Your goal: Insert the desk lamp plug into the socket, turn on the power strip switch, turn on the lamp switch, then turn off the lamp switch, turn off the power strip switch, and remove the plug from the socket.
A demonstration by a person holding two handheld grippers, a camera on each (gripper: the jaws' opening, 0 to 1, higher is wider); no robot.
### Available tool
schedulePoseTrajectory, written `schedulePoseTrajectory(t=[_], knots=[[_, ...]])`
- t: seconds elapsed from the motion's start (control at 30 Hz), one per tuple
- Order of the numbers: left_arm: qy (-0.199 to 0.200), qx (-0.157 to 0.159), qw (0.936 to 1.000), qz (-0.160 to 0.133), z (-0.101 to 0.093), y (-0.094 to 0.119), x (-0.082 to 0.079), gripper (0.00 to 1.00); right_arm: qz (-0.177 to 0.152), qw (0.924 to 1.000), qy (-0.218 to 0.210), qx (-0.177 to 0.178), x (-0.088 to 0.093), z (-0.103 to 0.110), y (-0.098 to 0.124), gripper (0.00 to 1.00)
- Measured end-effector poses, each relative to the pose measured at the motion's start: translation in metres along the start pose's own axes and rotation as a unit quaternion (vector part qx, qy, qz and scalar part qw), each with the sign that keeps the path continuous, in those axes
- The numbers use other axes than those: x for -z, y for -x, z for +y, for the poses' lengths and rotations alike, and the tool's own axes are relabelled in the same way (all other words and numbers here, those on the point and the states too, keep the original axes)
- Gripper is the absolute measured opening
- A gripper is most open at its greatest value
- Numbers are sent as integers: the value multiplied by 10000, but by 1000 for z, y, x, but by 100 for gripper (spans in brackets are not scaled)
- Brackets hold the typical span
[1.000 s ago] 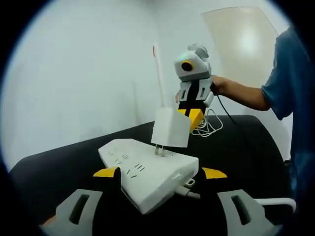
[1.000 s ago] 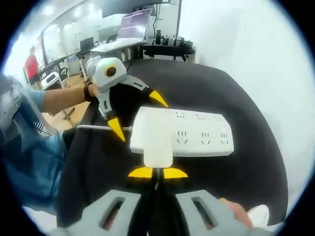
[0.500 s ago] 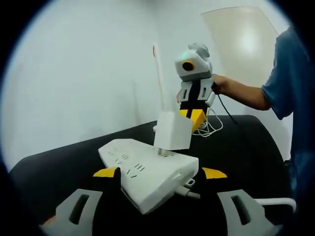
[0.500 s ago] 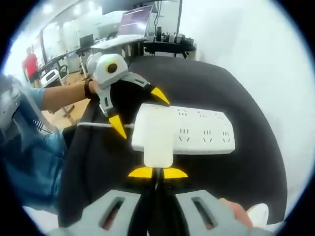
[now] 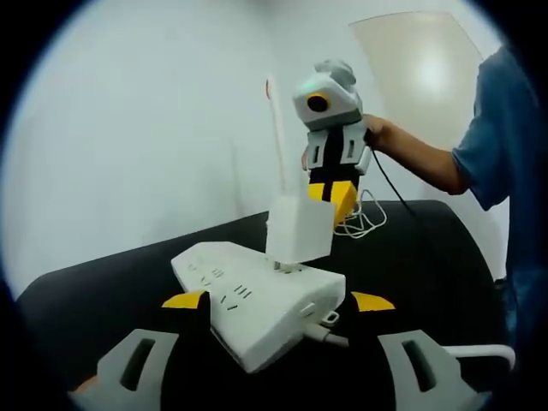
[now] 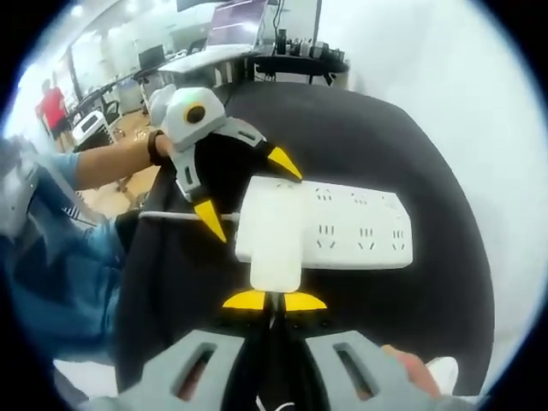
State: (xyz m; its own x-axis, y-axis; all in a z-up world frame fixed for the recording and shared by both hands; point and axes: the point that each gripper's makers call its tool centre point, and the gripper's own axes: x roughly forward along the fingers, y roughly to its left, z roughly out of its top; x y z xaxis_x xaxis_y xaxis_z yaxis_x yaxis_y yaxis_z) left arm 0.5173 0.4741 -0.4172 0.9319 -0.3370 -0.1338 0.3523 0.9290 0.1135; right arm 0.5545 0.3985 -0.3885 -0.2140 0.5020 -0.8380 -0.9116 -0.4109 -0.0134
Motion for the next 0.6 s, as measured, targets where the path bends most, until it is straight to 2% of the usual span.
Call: schedulePoseTrajectory(t=[0.23, 0.6], knots=[[20, -7, 10000, 0, 0, 0, 0, 62, 251, 9993, -81, -258, -3, 6, 0, 6], [29, -31, 10000, -1, 0, 0, 0, 62, 436, 9980, -12, -452, -4, 8, 1, 6]])
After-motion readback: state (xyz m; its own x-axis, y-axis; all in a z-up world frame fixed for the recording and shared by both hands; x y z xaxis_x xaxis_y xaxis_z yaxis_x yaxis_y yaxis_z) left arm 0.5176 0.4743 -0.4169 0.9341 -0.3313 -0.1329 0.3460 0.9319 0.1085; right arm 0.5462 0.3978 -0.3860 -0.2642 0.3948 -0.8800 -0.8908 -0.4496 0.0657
